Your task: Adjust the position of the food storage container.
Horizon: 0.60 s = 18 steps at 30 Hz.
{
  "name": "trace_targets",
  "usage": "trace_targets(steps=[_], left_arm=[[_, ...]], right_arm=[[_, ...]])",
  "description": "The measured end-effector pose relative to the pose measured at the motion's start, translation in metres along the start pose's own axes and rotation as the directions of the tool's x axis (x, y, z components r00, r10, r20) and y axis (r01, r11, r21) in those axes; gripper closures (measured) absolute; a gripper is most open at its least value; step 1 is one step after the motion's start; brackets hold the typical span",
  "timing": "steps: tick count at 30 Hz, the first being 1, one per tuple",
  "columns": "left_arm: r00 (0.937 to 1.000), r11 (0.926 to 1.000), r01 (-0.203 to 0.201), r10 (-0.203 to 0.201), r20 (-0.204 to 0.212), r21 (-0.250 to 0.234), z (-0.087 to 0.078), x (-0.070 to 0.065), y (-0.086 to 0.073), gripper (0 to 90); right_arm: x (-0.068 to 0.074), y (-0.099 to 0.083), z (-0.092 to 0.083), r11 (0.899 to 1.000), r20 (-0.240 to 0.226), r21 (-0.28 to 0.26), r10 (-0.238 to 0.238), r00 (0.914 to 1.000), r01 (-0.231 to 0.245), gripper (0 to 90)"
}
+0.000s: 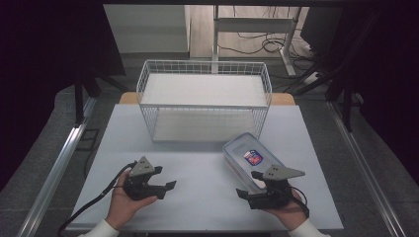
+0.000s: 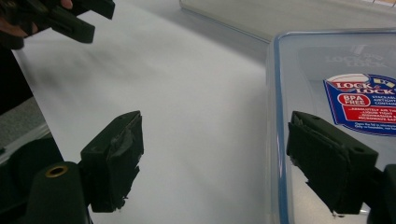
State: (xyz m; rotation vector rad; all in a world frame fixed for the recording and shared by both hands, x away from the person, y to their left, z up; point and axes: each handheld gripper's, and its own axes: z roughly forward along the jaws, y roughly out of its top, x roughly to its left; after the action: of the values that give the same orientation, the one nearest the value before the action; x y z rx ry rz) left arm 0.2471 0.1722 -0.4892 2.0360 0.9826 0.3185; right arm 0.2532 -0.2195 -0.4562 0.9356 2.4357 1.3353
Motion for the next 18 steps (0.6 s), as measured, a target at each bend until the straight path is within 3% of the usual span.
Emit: trace_targets(steps=[11, 14, 18], left_arm=[[0.9992, 0.9994, -0.033, 0.033, -0.021, 0.012, -0.006, -0.007, -0.004, 25.7], [0.9996, 0.9996, -0.026, 0.026, -0.014, -0.009, -0.010, -0.009, -0.004, 25.7], [0.9991, 0.9993, -0.038, 0.038, -0.019, 0.007, -0.008, -0.009, -0.005, 25.4]], right_arm=[[0.001, 0.004, -0.001, 1.000, 0.033, 0.004, -0.026, 0.9991, 0.026, 21.3], [0.003, 0.007, 0.000, 1.000, 0.028, 0.002, -0.024, 0.9993, 0.024, 23.6], [0.003, 0.010, 0.003, 0.999, 0.026, 0.018, -0.035, 0.9991, 0.034, 26.8]])
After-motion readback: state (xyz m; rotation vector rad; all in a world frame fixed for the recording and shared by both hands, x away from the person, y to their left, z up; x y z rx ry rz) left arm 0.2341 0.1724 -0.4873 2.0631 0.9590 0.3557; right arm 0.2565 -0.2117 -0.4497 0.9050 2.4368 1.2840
